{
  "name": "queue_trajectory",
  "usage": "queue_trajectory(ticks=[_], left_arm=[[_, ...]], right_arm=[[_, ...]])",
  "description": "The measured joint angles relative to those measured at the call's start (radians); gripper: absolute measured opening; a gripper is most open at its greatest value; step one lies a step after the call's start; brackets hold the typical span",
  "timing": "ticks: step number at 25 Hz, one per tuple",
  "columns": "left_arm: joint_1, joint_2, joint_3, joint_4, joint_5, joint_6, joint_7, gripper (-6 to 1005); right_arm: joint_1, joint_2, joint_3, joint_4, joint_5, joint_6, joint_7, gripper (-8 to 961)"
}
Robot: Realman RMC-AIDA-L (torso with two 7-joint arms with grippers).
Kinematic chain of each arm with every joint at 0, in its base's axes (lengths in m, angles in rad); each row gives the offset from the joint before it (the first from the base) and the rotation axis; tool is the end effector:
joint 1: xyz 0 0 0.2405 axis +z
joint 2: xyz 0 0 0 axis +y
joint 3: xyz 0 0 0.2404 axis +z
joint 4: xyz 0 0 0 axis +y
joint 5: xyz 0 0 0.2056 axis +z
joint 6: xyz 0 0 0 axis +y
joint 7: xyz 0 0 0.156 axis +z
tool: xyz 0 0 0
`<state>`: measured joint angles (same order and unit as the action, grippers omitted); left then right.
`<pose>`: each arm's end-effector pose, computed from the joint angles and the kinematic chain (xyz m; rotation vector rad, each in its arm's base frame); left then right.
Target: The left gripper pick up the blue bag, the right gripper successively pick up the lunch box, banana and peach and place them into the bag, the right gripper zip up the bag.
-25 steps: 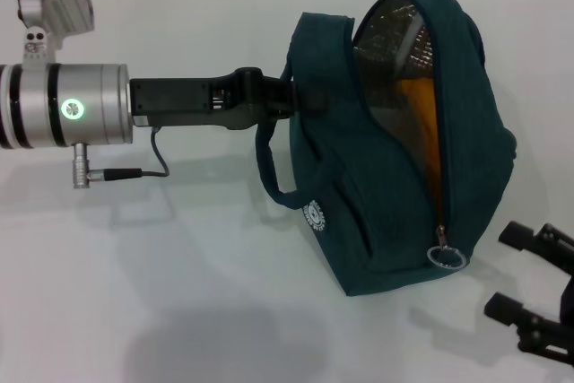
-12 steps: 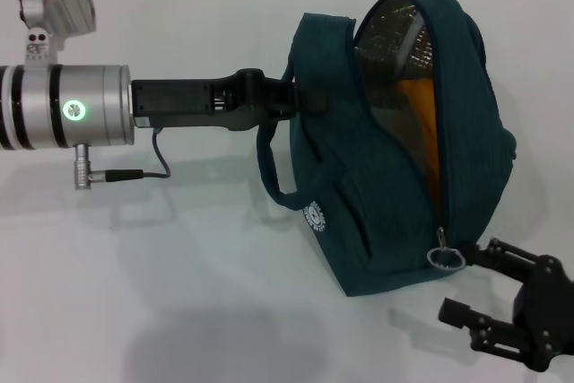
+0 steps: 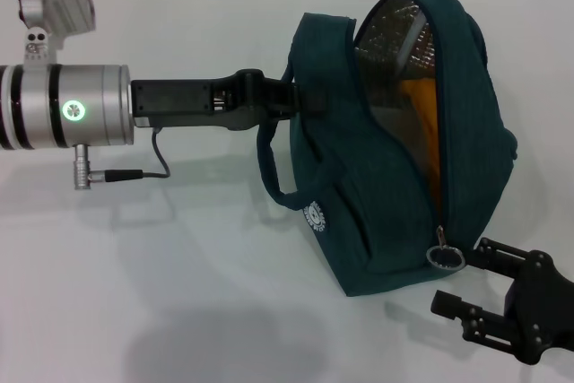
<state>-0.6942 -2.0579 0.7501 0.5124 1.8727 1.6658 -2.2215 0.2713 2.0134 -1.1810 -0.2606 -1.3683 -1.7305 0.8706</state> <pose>-0.1766 0.3354 -0.0153 2.3183 1.5586 0.8808 0.2745 0.2093 -0.0337 -2.6281 0.5436 1.1505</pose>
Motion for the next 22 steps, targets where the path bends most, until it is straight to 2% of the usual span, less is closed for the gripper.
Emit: queue_trajectory(ticks=[7,12,18,20,22], left_arm=[[0.002,-0.001,0.000,0.000,-0.001,0.004,0.003,37],[0.003,-0.001,0.000,0.001,-0.003,0.008,0.012,36],[0.006,-0.001,0.000,0.002,-0.004,0.010,0.013,36],[0.007,-0.001,0.000,0.002,-0.004,0.010,0.013,36],[0.007,-0.001,0.000,0.002,-0.004,0.011,0.014,37]], right_arm=[[0.025,0.004,0.000,0.000,0.010,0.024,0.050,636],[0.049,0.005,-0.032,0.001,0.008,0.046,0.089,511],[0.050,0.005,-0.035,0.000,0.011,0.053,0.094,278],[0.050,0.005,-0.035,0.000,0.011,0.055,0.102,52],[0.050,0.005,-0.036,0.000,0.011,0.056,0.112,48]])
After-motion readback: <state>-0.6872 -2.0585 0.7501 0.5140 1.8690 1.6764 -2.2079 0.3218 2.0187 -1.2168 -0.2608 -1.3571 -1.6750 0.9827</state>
